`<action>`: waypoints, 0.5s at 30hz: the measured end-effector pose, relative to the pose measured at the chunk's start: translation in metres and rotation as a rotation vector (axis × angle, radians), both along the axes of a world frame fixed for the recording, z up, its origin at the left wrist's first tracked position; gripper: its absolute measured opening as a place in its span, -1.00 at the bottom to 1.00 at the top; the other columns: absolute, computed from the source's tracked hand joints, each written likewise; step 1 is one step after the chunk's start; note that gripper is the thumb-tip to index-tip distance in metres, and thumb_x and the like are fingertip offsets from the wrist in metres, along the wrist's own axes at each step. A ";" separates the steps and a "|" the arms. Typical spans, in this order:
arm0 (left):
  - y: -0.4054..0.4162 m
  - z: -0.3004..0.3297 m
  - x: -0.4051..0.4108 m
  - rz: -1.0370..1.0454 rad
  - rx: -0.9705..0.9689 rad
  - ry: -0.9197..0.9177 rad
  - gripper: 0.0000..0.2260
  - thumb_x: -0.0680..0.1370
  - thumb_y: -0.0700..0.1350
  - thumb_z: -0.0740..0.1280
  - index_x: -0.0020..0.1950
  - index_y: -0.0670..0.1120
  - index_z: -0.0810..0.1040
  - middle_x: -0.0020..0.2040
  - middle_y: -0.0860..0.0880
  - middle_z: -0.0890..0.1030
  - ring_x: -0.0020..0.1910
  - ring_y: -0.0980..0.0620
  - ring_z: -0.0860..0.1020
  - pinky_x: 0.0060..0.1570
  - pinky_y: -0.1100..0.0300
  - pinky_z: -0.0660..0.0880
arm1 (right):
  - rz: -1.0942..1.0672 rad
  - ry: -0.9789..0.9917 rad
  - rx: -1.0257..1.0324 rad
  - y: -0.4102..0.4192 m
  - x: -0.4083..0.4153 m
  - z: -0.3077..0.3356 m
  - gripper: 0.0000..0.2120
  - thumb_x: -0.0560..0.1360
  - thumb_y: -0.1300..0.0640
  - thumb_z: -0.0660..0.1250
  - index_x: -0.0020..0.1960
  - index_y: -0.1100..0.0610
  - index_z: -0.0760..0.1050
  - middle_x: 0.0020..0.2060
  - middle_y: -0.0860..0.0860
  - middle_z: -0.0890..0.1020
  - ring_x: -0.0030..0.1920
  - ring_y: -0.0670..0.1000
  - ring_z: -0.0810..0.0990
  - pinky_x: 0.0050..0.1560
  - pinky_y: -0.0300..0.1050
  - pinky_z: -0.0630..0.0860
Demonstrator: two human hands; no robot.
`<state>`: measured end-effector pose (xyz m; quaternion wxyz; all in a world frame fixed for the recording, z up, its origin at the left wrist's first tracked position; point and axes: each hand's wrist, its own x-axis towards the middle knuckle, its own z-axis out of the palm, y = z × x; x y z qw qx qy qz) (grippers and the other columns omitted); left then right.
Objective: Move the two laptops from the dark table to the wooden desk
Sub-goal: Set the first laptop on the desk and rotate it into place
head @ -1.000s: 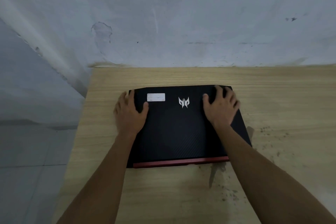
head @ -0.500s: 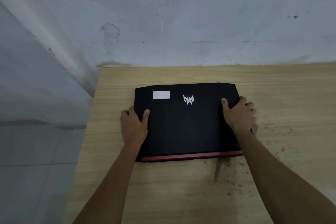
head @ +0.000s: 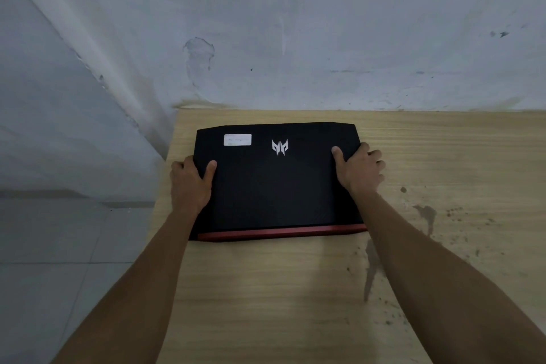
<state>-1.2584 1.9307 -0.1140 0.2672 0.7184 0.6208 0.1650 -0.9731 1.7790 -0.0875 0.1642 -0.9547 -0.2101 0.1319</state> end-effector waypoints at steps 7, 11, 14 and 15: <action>0.009 0.000 -0.003 -0.006 -0.001 -0.020 -0.48 0.59 0.19 0.21 0.35 -0.20 0.39 0.26 -0.28 0.40 0.23 -0.26 0.42 0.18 -0.12 0.42 | 0.002 0.002 -0.008 0.005 -0.002 -0.002 -0.28 0.60 -0.33 0.14 0.46 0.24 0.25 0.34 0.25 0.35 0.30 0.29 0.37 0.19 0.26 0.41; 0.010 0.000 -0.004 -0.009 0.000 -0.021 -0.47 0.59 0.19 0.22 0.34 -0.20 0.40 0.26 -0.28 0.40 0.23 -0.26 0.43 0.18 -0.12 0.43 | -0.001 -0.005 -0.013 0.006 -0.003 -0.004 -0.28 0.60 -0.33 0.13 0.46 0.24 0.25 0.34 0.26 0.35 0.30 0.30 0.38 0.20 0.26 0.41; 0.011 0.000 -0.004 -0.011 0.004 -0.027 -0.47 0.59 0.18 0.22 0.35 -0.21 0.40 0.25 -0.28 0.41 0.22 -0.26 0.43 0.18 -0.11 0.43 | 0.000 -0.009 -0.024 0.007 -0.004 -0.004 -0.28 0.60 -0.34 0.12 0.47 0.24 0.24 0.34 0.26 0.35 0.29 0.29 0.38 0.19 0.26 0.41; 0.011 0.000 -0.004 -0.011 0.005 -0.028 -0.47 0.59 0.18 0.22 0.35 -0.21 0.40 0.25 -0.28 0.41 0.22 -0.25 0.43 0.18 -0.11 0.43 | 0.001 -0.009 -0.027 0.007 -0.003 -0.005 -0.28 0.60 -0.34 0.12 0.47 0.24 0.24 0.34 0.26 0.35 0.29 0.29 0.38 0.19 0.26 0.41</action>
